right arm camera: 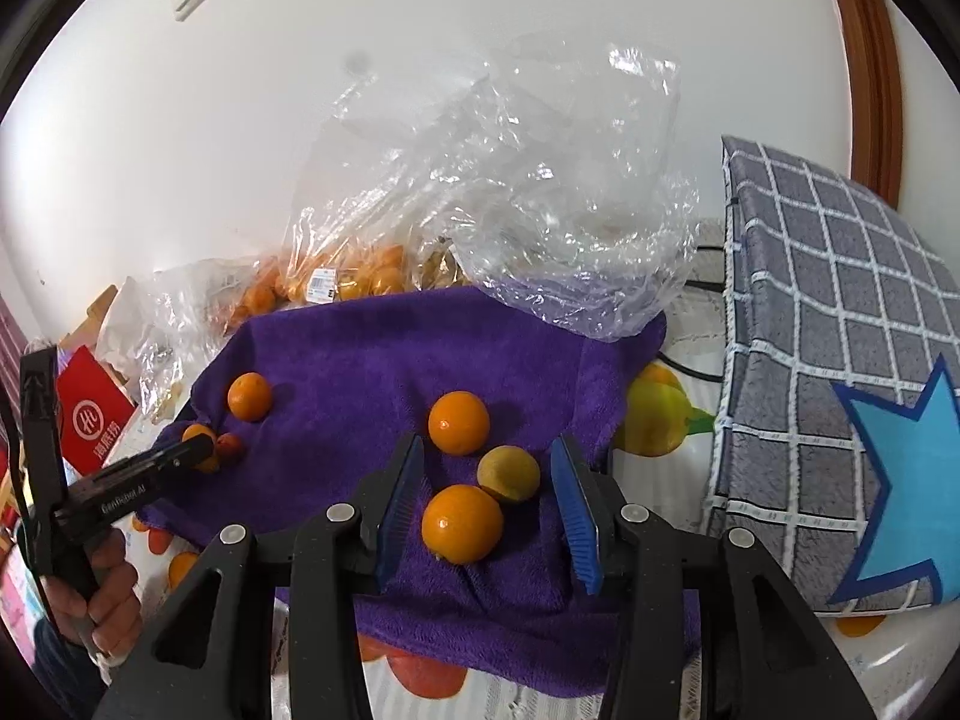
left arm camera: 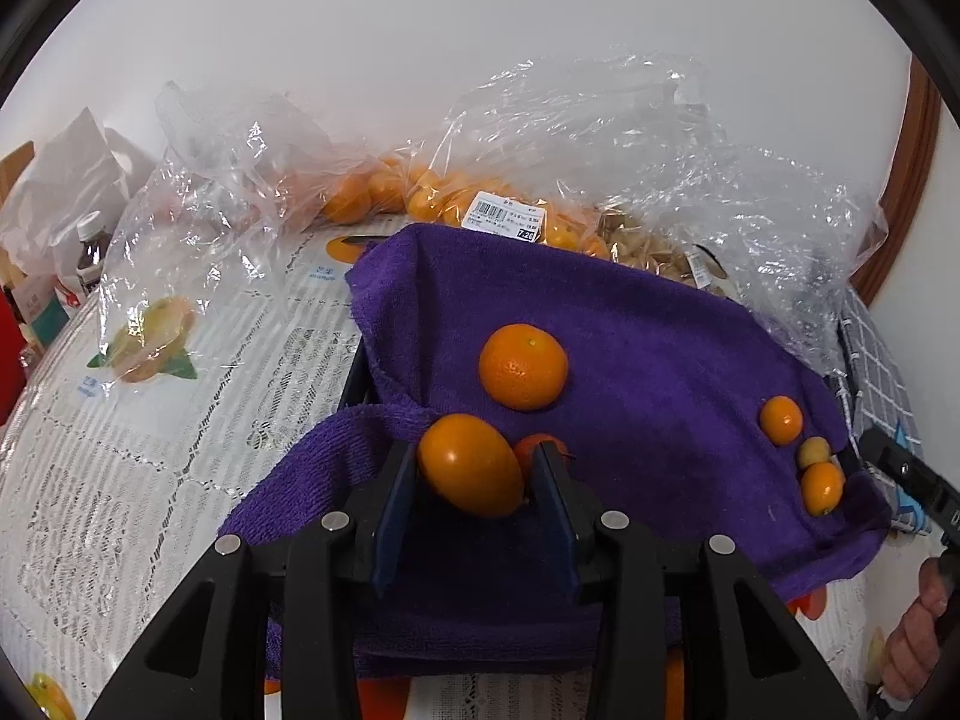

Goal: Organize fruits
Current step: 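Open the right tool onto the towel while the left tool releases its orange there, then grasp a large orange in front of the towel with the right tool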

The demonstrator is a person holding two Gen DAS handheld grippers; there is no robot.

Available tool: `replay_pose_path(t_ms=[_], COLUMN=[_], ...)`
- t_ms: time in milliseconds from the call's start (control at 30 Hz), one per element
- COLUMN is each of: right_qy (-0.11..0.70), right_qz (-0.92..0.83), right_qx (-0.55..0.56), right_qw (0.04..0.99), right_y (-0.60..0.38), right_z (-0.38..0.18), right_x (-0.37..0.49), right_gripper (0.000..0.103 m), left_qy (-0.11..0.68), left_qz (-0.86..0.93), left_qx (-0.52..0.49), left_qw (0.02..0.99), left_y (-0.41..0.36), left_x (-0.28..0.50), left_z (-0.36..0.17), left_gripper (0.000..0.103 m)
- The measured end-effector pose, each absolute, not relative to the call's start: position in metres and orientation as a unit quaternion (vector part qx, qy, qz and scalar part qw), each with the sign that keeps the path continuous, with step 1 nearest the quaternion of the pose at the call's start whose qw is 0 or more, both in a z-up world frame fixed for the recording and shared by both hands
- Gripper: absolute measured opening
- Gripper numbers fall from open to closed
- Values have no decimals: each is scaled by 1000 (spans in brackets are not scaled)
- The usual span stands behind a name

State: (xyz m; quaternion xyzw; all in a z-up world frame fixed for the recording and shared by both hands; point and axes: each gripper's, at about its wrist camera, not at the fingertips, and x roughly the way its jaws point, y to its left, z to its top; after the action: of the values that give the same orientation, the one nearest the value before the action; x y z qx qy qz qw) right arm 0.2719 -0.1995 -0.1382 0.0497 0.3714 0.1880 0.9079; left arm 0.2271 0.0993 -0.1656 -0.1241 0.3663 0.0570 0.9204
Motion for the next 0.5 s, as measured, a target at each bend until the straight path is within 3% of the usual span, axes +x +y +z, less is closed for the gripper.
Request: replay_pose_path(t_ms=[500], right_qy=[339], right_qz=[163], right_qx=[28], right_qw=[926], right_y=[-203], right_z=[-112], right_x=[199], right_gripper=[50], left_qy=[299], left_qz=[16], left_qx=[-172], left_qw=[939], left_y=[111], left_x=[200], left_z=[-143], left_gripper=[45])
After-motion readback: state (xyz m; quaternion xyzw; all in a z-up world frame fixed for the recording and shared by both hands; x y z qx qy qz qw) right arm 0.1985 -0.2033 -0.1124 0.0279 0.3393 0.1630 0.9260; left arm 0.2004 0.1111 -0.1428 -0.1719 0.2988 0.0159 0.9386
